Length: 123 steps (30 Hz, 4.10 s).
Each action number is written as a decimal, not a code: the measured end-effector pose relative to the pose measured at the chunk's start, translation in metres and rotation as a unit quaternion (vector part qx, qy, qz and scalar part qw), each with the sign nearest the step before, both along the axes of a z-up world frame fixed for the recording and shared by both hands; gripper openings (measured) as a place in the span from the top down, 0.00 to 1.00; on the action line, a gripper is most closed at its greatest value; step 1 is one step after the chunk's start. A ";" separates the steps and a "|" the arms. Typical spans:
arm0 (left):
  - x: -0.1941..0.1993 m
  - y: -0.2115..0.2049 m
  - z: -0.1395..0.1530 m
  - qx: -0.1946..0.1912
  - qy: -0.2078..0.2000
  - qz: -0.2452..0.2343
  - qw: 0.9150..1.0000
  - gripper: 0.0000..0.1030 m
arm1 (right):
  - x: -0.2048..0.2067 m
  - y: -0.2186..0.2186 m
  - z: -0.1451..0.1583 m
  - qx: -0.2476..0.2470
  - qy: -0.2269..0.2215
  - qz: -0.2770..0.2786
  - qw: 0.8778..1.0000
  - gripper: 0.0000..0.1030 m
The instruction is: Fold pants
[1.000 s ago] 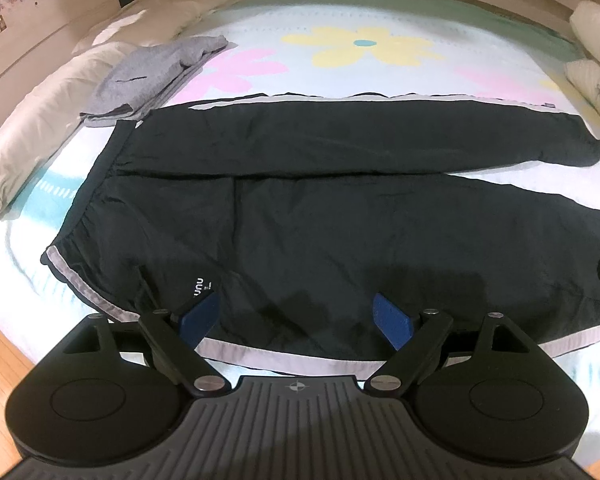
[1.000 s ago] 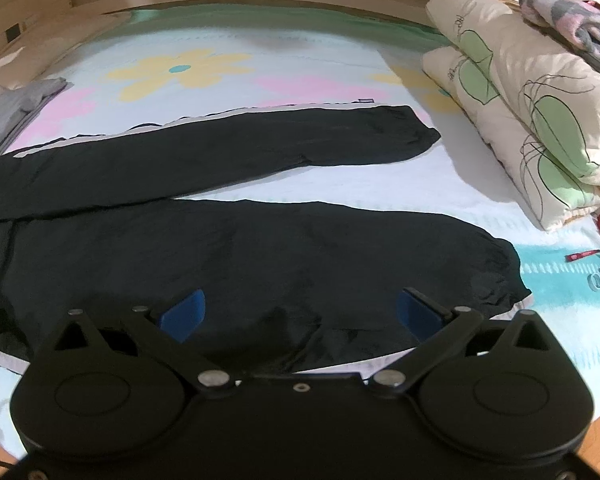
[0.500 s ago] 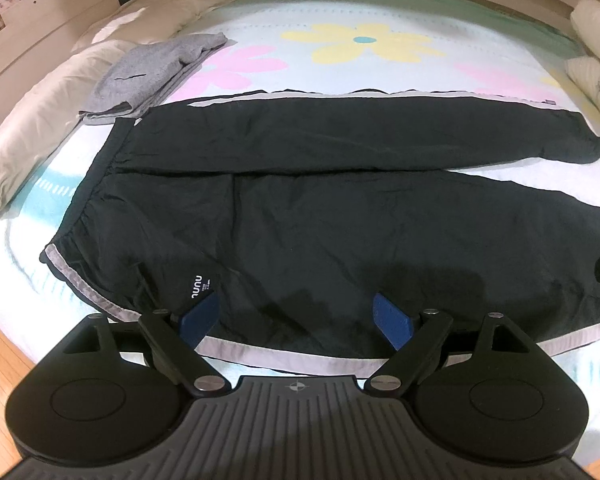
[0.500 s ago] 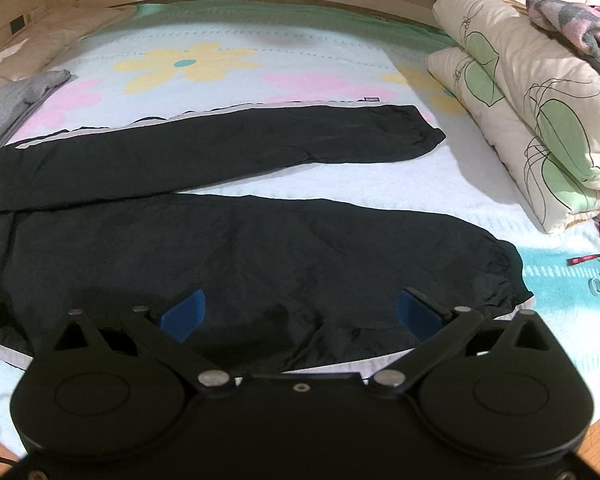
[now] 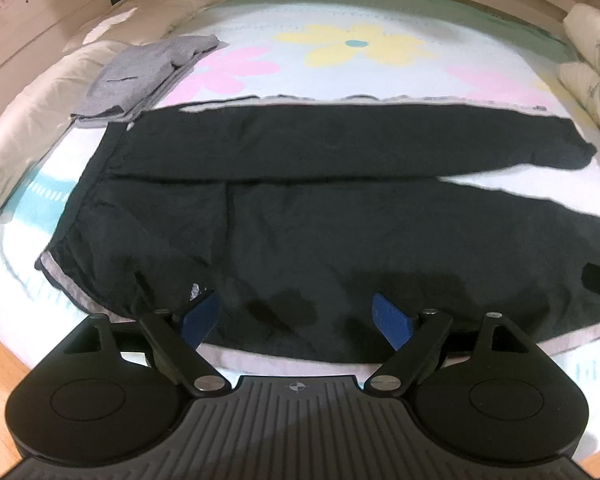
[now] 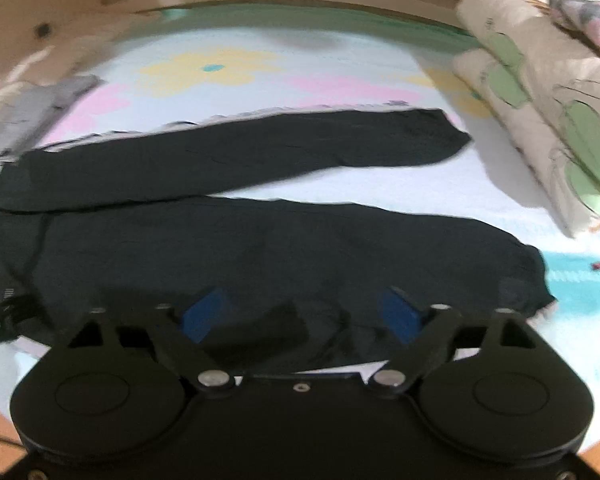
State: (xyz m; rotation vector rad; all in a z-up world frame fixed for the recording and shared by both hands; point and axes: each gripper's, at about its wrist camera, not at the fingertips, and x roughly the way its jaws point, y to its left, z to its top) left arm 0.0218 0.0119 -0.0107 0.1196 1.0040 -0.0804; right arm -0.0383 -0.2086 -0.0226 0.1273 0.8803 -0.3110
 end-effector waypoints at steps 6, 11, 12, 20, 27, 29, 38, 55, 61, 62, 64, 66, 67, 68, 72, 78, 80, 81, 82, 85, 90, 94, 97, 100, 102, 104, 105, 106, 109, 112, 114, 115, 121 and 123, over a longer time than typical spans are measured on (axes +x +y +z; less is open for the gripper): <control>0.044 -0.004 0.042 0.025 -0.052 0.005 0.998 0.20 | 0.042 -0.018 0.017 -0.002 -0.010 0.063 0.998 0.20; 0.085 -0.004 0.048 0.030 -0.071 0.028 0.997 0.19 | 0.107 -0.028 0.011 -0.021 -0.016 0.130 0.991 0.20; 0.093 -0.002 0.043 0.027 -0.065 0.036 0.997 0.20 | 0.122 -0.029 0.008 -0.025 -0.016 0.143 0.989 0.20; 0.126 0.017 0.013 0.007 -0.017 0.058 0.998 0.20 | 0.242 -0.025 -0.039 -0.046 0.007 0.255 0.966 0.21; 0.145 0.034 0.001 -0.014 0.016 0.079 0.997 0.20 | 0.317 -0.027 -0.079 -0.056 0.019 0.311 0.948 0.20; 0.149 0.038 -0.002 -0.018 0.021 0.081 0.996 0.20 | 0.331 -0.026 -0.090 -0.067 0.034 0.330 0.941 0.20; 0.152 0.043 -0.008 -0.022 0.033 0.085 0.996 0.20 | 0.357 -0.043 -0.110 -0.013 0.081 0.385 0.919 0.26; 0.152 0.033 0.004 -0.081 0.008 0.088 0.993 0.19 | 0.169 0.004 -0.027 -0.104 -0.030 0.446 0.888 0.91; 0.155 0.013 -0.001 -0.118 0.020 0.072 0.990 0.19 | 0.098 0.035 -0.052 -0.139 -0.016 0.480 0.866 0.96; 0.156 0.010 -0.005 -0.120 0.025 0.071 0.990 0.19 | 0.094 0.037 -0.056 -0.138 -0.009 0.479 0.867 0.96; 0.159 0.005 -0.012 -0.121 0.042 0.077 0.989 0.19 | 0.089 0.039 -0.060 -0.139 -0.013 0.467 0.873 0.96; 0.160 0.006 -0.016 -0.131 0.056 0.090 0.986 0.19 | 0.090 0.035 -0.054 -0.144 -0.029 0.442 0.885 0.95; 0.158 0.008 -0.017 -0.138 0.057 0.097 0.984 0.19 | 0.095 0.032 -0.049 -0.145 -0.040 0.431 0.890 0.92; 0.157 0.009 -0.017 -0.140 0.056 0.101 0.983 0.19 | 0.101 0.029 -0.043 -0.145 -0.056 0.420 0.894 0.89; 0.154 0.011 -0.013 -0.090 0.033 0.110 0.989 0.19 | 0.144 0.035 -0.031 -0.122 -0.091 0.404 0.902 0.24; 0.159 0.034 -0.018 -0.062 0.028 0.102 0.992 0.19 | 0.200 0.081 -0.069 -0.145 -0.066 0.435 0.886 0.43; 0.163 0.044 -0.021 -0.070 0.034 0.114 0.990 0.19 | 0.219 0.090 -0.088 -0.160 -0.044 0.423 0.891 0.60; 0.163 0.049 -0.021 -0.078 0.037 0.119 0.989 0.19 | 0.225 0.091 -0.095 -0.162 -0.038 0.417 0.894 0.68; 0.164 0.053 -0.022 -0.086 0.038 0.123 0.988 0.19 | 0.231 0.090 -0.101 -0.162 -0.035 0.410 0.897 0.79; 0.165 0.057 -0.020 -0.093 0.036 0.121 0.988 0.19 | 0.229 0.085 -0.099 -0.149 -0.049 0.394 0.906 0.95; 0.158 0.047 -0.015 -0.115 0.032 0.101 0.988 0.19 | 0.167 0.092 -0.065 -0.175 -0.085 0.455 0.869 0.95; 0.151 0.038 -0.013 -0.130 0.028 0.089 0.987 0.19 | 0.124 0.105 -0.065 -0.184 -0.069 0.494 0.847 0.95; 0.151 0.031 -0.022 -0.122 0.041 0.086 0.988 0.19 | 0.106 0.113 -0.076 -0.195 -0.059 0.506 0.838 0.95; 0.154 0.028 -0.034 -0.117 0.057 0.087 0.988 0.19 | 0.097 0.118 -0.082 -0.191 -0.052 0.512 0.836 0.95; 0.157 0.029 -0.044 -0.117 0.074 0.090 0.986 0.25 | 0.093 0.120 -0.082 -0.189 -0.051 0.512 0.837 0.95; 0.157 0.032 -0.054 -0.117 0.091 0.101 0.984 0.68 | 0.095 0.120 -0.081 -0.181 -0.050 0.507 0.841 0.94; 0.155 0.035 -0.060 -0.126 0.104 0.109 0.981 0.89 | 0.096 0.116 -0.078 -0.171 -0.049 0.500 0.847 0.94; 0.153 0.039 -0.064 -0.138 0.111 0.118 0.977 0.91 | 0.098 0.111 -0.075 -0.156 -0.048 0.490 0.856 0.94; 0.138 0.051 -0.062 -0.146 0.089 0.134 0.976 0.92 | 0.098 0.089 -0.059 -0.100 -0.059 0.447 0.887 0.72; 0.124 0.056 -0.054 -0.133 0.066 0.133 0.980 0.92 | 0.104 0.049 -0.037 -0.043 -0.088 0.366 0.925 0.29; 0.120 0.057 -0.049 -0.132 0.057 0.131 0.981 0.92 | 0.120 0.019 -0.030 -0.025 -0.090 0.288 0.953 0.25; 0.119 0.057 -0.048 -0.132 0.055 0.131 0.981 0.92 | 0.130 0.006 -0.030 -0.025 -0.089 0.251 0.964 0.25; 0.120 0.049 -0.049 -0.124 0.054 0.129 0.982 0.92 | 0.219 -0.073 -0.067 -0.039 -0.016 -0.012 0.999 0.25; 0.120 0.047 -0.051 -0.123 0.054 0.127 0.983 0.92 | 0.240 -0.095 -0.083 -0.029 0.013 -0.073 0.997 0.26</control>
